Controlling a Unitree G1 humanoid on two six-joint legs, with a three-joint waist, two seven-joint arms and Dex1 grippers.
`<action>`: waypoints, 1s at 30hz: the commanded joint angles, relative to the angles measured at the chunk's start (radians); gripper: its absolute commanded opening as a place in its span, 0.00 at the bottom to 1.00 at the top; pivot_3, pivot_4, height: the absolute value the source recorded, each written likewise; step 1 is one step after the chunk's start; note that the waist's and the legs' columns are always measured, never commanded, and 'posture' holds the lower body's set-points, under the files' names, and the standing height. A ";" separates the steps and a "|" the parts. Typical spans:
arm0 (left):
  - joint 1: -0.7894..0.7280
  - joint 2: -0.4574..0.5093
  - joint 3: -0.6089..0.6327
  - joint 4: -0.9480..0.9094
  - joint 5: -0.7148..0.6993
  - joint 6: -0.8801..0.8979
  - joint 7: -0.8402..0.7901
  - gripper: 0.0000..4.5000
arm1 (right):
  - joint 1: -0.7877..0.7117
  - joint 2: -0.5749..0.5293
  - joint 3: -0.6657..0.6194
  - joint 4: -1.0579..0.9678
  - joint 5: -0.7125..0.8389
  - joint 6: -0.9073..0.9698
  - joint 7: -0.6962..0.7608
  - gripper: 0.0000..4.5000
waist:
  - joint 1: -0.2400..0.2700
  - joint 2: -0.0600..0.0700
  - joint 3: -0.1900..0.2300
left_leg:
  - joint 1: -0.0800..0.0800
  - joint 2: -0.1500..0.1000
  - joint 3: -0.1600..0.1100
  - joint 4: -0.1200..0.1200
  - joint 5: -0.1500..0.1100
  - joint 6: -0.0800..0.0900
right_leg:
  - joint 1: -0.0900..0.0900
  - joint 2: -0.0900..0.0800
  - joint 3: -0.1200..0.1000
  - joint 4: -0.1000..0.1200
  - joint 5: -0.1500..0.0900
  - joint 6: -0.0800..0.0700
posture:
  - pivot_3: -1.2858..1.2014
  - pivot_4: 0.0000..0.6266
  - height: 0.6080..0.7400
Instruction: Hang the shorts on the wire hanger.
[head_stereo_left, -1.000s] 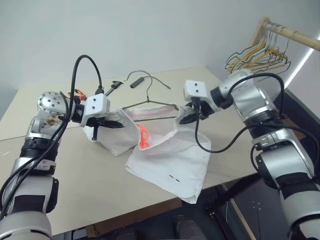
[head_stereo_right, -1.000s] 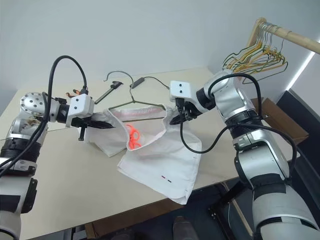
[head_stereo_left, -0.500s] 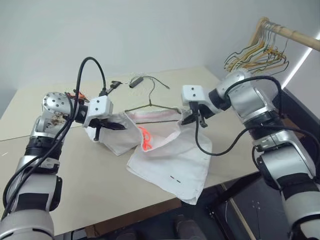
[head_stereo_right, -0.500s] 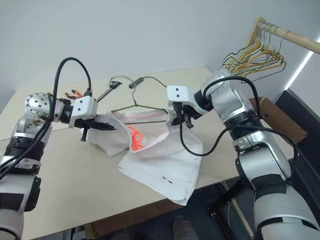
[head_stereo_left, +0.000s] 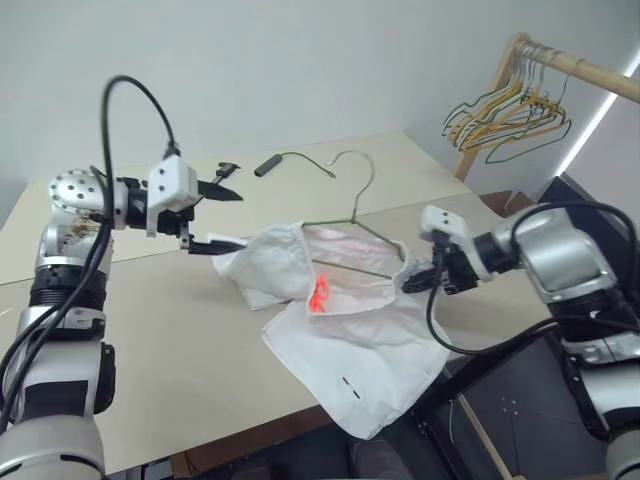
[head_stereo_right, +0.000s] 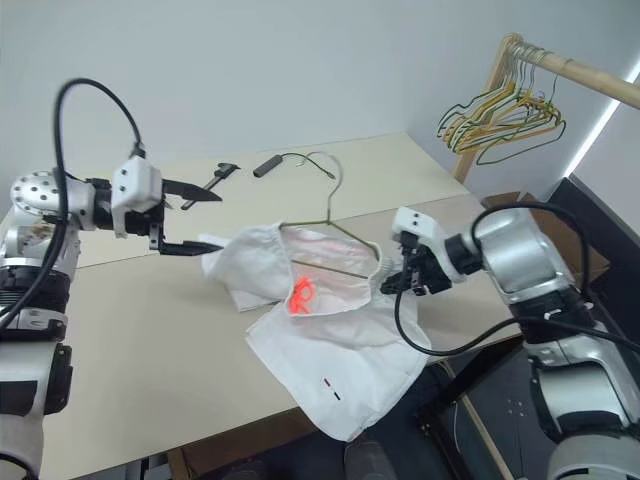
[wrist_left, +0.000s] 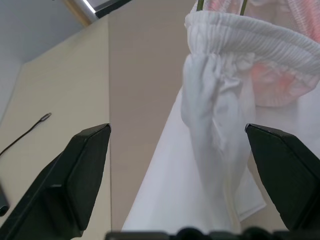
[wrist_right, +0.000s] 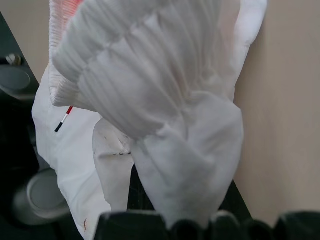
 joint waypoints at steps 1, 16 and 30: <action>-0.024 -0.019 0.108 -0.093 -0.096 0.069 0.117 1.00 | 0.073 -0.050 -0.170 -0.112 0.094 0.181 -0.092 0.00 | 0.005 0.000 0.000 | 0.000 0.000 0.000 0.000 0.000 0.000 | 0.000 0.000 0.000 0.000 0.000 0.000 | 0.46 0.00 1.00; 0.087 -0.217 0.211 -0.664 -0.555 0.664 0.469 1.00 | 0.465 -0.026 -0.816 -0.368 0.158 0.649 -0.623 0.00 | -0.012 0.001 -0.001 | 0.003 -0.002 0.001 0.001 -0.001 -0.001 | 0.004 -0.001 0.003 -0.001 0.000 0.003 | 0.40 0.00 1.00; 0.100 -0.246 0.191 -0.691 -0.572 0.667 0.465 1.00 | 0.180 -0.154 -0.964 0.082 0.234 0.649 -1.079 0.00 | -0.147 0.003 -0.002 | 0.009 -0.002 0.003 -0.001 -0.001 -0.001 | 0.019 0.001 0.007 -0.007 -0.005 0.010 | 0.40 0.00 1.00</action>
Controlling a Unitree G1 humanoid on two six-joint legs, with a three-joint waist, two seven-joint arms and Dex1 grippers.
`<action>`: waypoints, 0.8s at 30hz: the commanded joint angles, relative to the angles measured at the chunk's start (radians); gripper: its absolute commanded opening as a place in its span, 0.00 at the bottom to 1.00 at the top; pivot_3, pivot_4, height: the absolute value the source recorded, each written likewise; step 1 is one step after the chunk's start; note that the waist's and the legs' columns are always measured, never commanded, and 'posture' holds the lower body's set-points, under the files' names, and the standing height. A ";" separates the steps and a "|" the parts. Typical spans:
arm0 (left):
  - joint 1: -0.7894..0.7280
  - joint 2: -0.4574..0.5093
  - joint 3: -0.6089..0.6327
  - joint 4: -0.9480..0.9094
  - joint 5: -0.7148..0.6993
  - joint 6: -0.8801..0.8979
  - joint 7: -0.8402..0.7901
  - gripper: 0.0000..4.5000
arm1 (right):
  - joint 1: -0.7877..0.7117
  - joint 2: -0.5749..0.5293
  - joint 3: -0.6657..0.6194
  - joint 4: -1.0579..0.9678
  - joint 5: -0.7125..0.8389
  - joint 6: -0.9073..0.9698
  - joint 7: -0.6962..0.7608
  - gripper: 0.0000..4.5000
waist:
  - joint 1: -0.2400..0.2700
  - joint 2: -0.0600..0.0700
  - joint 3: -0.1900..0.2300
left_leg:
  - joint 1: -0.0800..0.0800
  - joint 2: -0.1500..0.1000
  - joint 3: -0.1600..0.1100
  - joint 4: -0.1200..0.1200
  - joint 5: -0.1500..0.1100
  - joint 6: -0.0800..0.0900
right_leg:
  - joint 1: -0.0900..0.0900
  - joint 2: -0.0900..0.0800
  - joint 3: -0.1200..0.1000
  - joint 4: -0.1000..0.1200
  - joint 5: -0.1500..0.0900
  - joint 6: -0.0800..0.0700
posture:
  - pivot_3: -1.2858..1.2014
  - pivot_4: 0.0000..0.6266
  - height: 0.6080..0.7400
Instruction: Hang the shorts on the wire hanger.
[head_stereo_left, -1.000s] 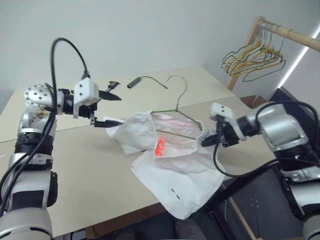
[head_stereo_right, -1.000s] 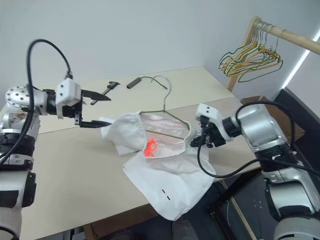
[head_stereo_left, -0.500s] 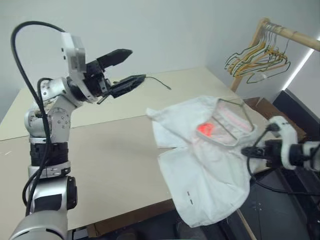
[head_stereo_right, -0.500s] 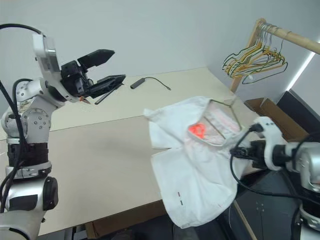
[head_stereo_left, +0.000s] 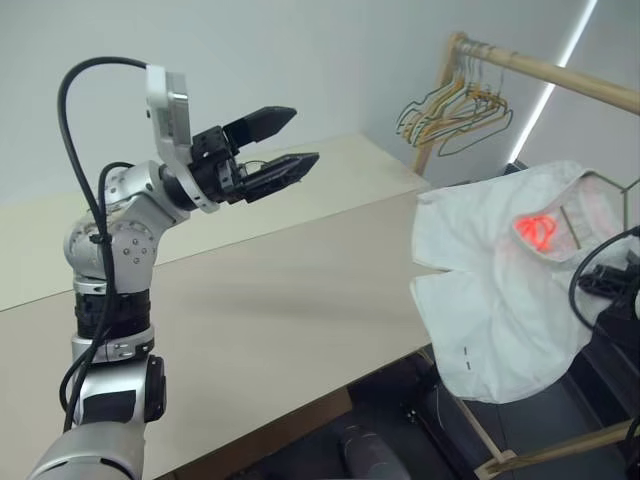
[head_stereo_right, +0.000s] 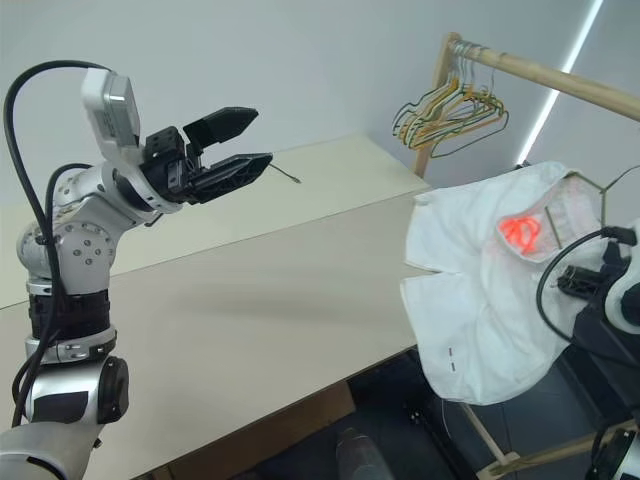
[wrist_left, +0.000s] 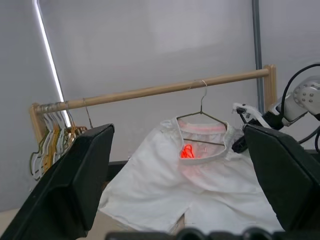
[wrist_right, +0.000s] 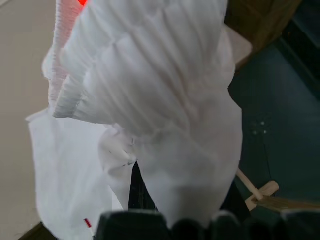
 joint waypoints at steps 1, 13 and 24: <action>0.003 0.009 0.015 -0.039 -0.022 -0.012 -0.006 1.00 | -0.135 -0.063 -0.053 0.175 0.003 0.008 -0.123 0.00 | -0.011 0.001 0.000 | 0.000 0.000 0.001 0.000 0.000 0.000 | 0.000 0.000 0.001 -0.001 0.000 0.000 | 0.40 0.00 1.00; 0.024 0.012 0.010 -0.070 -0.016 -0.019 -0.010 1.00 | -0.429 -0.147 -0.117 0.627 -0.172 -0.062 -0.344 0.00 | -0.027 0.002 0.000 | 0.001 0.000 0.002 -0.007 0.000 0.000 | 0.002 0.000 0.002 -0.010 0.002 0.003 | 0.40 0.00 1.00; 0.049 0.030 0.016 -0.113 -0.021 -0.012 -0.009 1.00 | -0.357 -0.023 -0.066 0.447 -0.203 -0.051 -0.390 0.50 | -0.029 0.003 0.001 | 0.007 0.000 0.003 -0.008 0.000 0.000 | 0.007 0.000 0.004 -0.010 0.002 0.004 | 0.41 0.00 1.00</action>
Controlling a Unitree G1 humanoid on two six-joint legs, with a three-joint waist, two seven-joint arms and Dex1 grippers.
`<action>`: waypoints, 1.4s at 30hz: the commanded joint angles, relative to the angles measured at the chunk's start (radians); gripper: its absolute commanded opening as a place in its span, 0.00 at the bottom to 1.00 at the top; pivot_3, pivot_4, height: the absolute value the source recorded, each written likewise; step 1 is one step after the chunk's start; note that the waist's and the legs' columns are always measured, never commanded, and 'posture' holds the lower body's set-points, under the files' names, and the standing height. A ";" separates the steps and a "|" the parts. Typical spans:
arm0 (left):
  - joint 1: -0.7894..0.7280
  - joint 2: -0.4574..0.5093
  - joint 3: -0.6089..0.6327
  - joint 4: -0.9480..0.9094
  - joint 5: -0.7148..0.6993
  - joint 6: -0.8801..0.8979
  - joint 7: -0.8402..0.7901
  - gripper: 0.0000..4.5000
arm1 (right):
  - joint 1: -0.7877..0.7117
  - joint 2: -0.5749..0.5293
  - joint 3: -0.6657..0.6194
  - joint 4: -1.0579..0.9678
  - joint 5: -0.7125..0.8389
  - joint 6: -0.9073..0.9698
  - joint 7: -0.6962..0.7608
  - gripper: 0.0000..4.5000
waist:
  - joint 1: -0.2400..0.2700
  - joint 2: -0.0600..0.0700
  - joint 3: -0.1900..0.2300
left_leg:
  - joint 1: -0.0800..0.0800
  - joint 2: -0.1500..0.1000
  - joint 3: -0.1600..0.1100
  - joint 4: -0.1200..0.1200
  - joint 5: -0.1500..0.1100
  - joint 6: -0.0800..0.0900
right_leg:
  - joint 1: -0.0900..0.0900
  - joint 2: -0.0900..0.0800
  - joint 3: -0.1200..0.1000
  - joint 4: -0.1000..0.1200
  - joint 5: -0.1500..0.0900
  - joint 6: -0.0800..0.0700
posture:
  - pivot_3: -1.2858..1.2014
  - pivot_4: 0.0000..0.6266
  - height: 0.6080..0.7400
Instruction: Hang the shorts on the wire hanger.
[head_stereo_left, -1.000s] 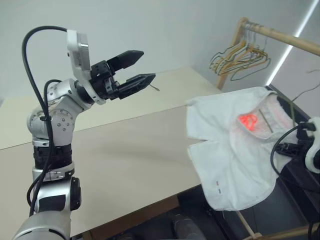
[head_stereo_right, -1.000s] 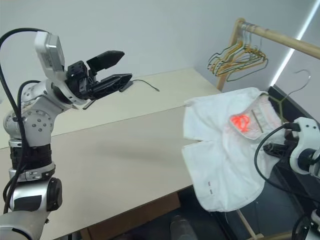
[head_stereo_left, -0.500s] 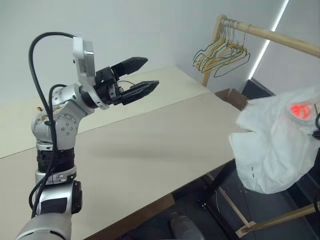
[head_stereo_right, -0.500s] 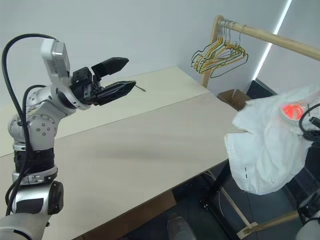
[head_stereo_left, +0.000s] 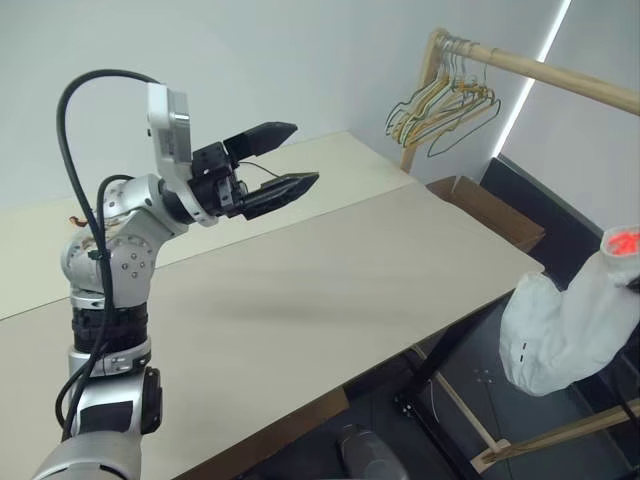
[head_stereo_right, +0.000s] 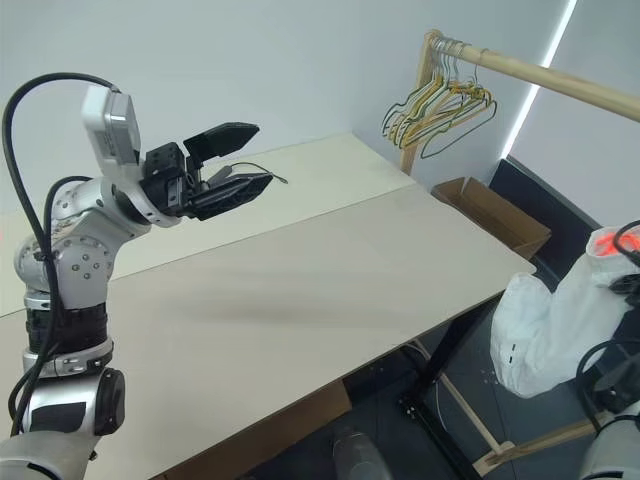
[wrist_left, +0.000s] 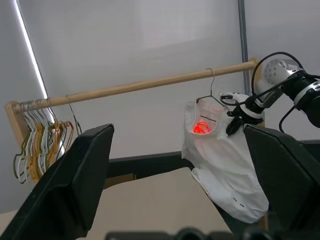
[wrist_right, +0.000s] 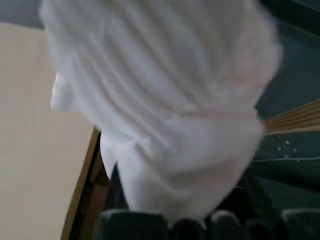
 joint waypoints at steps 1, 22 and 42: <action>-0.010 0.021 0.016 -0.033 -0.021 -0.010 -0.001 1.00 | 0.008 0.018 0.024 -0.172 -0.012 -0.005 -0.020 0.57 | 0.001 0.001 0.001 | 0.004 0.000 0.000 -0.002 0.000 0.000 | 0.004 0.000 0.000 -0.001 0.000 0.001 | 0.41 0.00 1.00; 0.006 0.054 0.011 -0.039 0.022 -0.042 0.009 1.00 | 0.209 0.362 0.474 -0.791 -0.426 -1.052 -0.439 0.99 | 0.001 0.003 0.001 | 0.007 0.000 -0.001 -0.007 0.000 0.000 | 0.006 0.000 0.000 -0.003 -0.001 0.001 | 0.43 0.00 1.00; 0.686 0.316 0.146 -0.355 0.200 -0.154 0.005 1.00 | 0.022 0.260 0.926 -0.381 0.164 -1.192 1.185 0.99 | 0.193 0.000 0.006 | 0.004 0.003 -0.003 -0.009 0.000 0.001 | -0.010 -0.001 -0.004 0.000 0.005 -0.010 | 0.54 0.00 1.00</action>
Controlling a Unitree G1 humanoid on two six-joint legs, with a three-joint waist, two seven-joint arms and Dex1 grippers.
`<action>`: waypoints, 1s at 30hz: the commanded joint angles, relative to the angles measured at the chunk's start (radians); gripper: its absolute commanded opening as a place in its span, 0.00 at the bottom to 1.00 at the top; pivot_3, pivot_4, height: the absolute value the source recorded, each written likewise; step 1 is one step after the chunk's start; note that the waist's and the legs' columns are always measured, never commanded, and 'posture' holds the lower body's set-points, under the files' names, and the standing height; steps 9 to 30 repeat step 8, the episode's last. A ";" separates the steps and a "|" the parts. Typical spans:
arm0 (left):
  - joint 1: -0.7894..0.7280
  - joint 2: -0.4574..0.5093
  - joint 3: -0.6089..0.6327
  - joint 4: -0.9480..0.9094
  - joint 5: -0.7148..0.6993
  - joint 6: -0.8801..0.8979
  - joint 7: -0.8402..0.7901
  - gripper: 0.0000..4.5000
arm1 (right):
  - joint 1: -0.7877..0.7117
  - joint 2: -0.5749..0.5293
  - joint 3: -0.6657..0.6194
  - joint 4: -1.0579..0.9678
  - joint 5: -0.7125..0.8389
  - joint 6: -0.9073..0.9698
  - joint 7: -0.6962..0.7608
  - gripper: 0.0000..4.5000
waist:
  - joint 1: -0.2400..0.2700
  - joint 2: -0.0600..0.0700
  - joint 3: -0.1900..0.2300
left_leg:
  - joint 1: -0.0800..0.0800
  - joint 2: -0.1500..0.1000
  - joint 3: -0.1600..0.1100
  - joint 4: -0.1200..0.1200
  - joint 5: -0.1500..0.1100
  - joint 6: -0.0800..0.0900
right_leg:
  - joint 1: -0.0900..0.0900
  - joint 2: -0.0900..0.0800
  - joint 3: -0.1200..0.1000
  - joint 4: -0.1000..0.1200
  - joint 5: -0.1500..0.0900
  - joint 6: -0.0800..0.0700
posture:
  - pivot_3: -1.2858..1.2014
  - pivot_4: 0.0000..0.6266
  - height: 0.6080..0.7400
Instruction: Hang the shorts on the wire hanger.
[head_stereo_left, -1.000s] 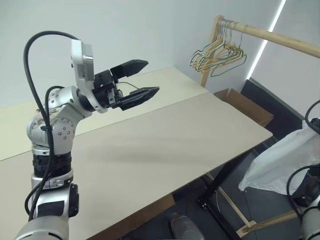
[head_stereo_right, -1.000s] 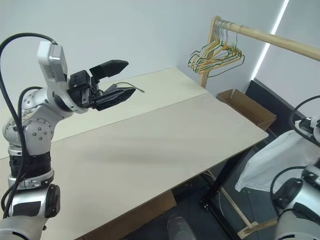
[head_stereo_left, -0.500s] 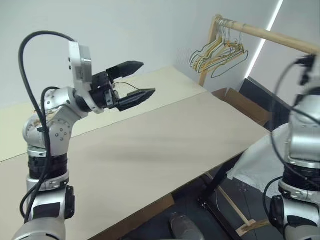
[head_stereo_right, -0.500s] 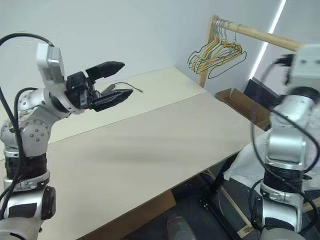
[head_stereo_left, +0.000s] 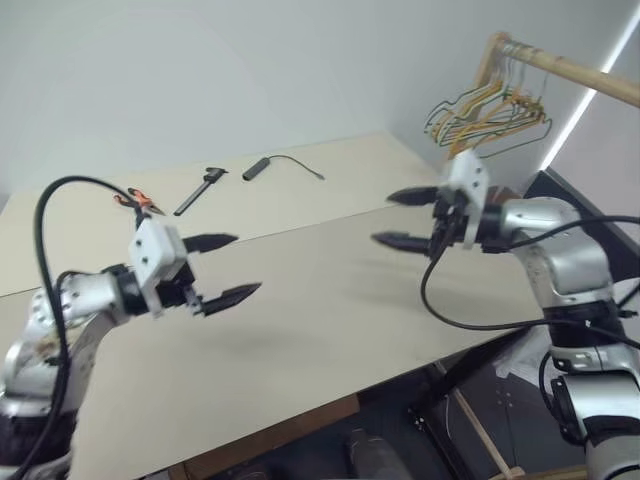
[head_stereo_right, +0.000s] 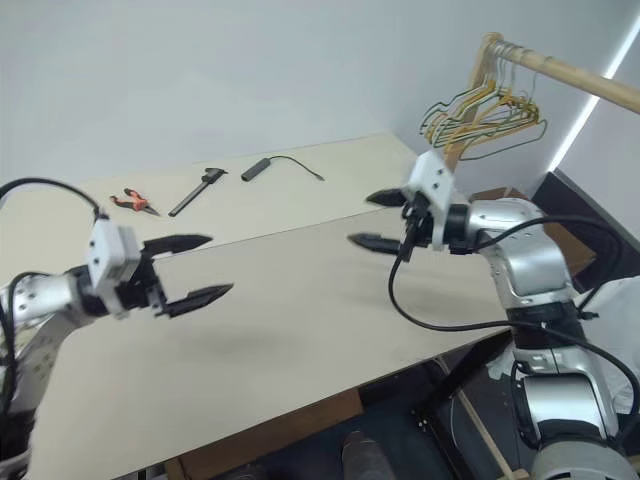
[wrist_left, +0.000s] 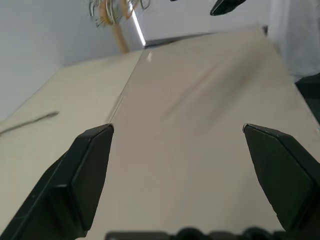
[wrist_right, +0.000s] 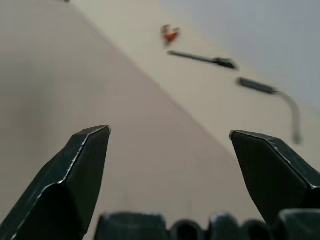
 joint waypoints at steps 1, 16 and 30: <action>0.039 0.030 0.058 -0.072 -0.022 0.021 0.014 1.00 | -0.059 -0.007 0.018 0.061 -0.026 -0.037 0.092 0.99 | 0.040 0.000 0.001 | 0.000 0.000 0.000 0.000 0.000 0.000 | 0.000 0.000 0.000 0.000 0.000 -0.001 | 0.54 0.00 1.00; 0.085 0.037 0.096 -0.095 -0.055 0.050 0.026 1.00 | -0.039 0.002 0.011 0.097 -0.083 -0.119 0.095 0.99 | 0.141 0.001 0.001 | 0.000 -0.001 0.005 0.000 0.001 -0.002 | -0.001 0.001 -0.002 0.001 0.000 -0.004 | 0.56 0.00 1.00; 0.085 0.037 0.096 -0.095 -0.055 0.050 0.026 1.00 | -0.039 0.002 0.011 0.097 -0.083 -0.119 0.095 0.99 | 0.141 0.001 0.001 | 0.000 -0.001 0.005 0.000 0.001 -0.002 | -0.001 0.001 -0.002 0.001 0.000 -0.004 | 0.56 0.00 1.00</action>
